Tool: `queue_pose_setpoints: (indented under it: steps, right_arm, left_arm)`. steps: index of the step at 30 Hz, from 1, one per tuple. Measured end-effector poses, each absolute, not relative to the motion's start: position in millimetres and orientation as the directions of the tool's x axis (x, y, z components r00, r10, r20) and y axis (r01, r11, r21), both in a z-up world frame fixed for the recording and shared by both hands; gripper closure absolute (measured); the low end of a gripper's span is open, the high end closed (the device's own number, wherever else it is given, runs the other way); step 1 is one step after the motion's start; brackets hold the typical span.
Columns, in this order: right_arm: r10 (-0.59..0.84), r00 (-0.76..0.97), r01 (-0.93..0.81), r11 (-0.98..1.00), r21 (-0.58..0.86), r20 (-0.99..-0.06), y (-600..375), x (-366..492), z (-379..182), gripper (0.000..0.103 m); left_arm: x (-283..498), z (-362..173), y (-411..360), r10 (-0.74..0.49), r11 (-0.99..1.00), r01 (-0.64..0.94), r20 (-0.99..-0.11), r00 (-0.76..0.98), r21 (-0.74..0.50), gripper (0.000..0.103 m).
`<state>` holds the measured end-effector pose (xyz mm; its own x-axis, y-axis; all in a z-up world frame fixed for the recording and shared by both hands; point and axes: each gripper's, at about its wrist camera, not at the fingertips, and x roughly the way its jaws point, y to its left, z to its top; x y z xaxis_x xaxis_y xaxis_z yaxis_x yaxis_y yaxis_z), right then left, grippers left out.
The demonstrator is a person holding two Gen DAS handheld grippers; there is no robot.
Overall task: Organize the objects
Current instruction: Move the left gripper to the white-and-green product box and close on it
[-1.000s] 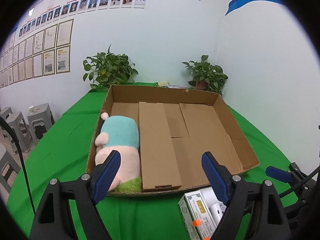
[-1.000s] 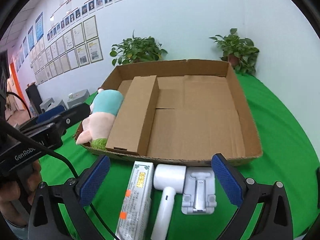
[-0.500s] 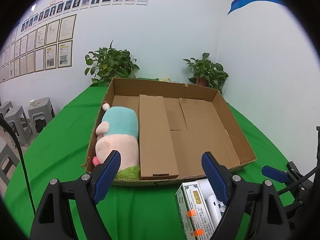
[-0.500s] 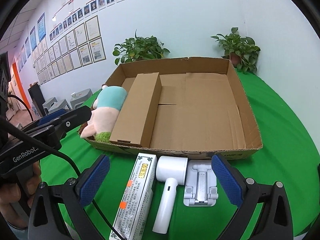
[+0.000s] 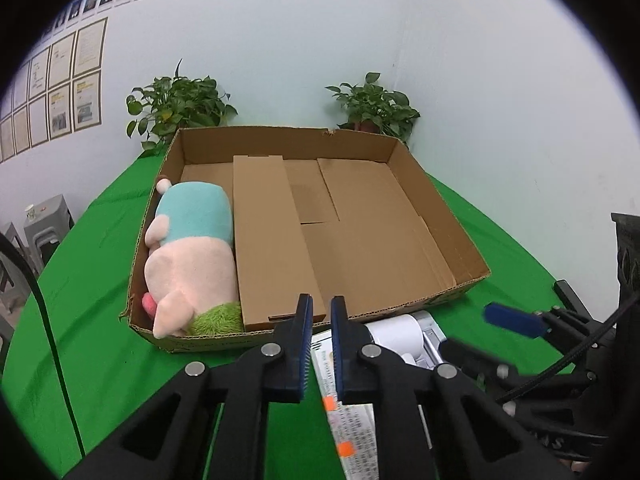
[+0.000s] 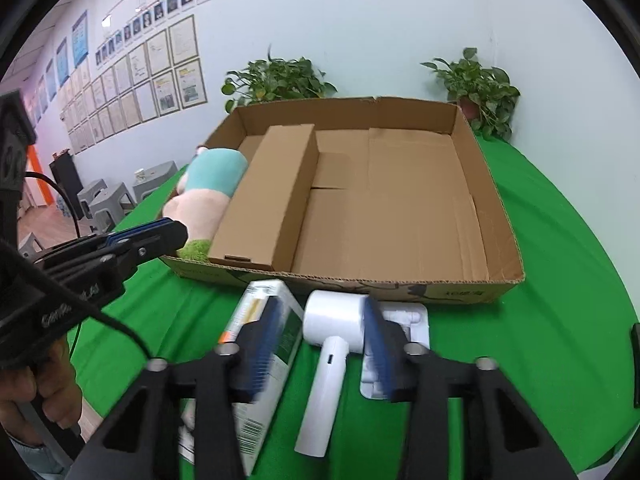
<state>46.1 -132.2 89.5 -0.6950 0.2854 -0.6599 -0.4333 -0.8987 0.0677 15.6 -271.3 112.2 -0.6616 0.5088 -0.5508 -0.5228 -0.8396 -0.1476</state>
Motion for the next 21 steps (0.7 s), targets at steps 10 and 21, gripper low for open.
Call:
queue_pose_setpoints:
  steps: [10, 21]
  right_arm:
    - [0.155, -0.742, -0.332, -0.930, 0.156, -0.653, -135, 61, 79, 0.004]
    - [-0.233, -0.673, -0.100, -0.912, 0.398, -0.703, -195, 62, 22, 0.001]
  left_arm:
    - [-7, 84, -298, 0.564, -0.818, -0.470, -0.623, -0.542, -0.331, 0.023]
    - [-10, 36, -303, 0.565, -0.803, -0.463, -0.727, -0.391, -0.375, 0.023]
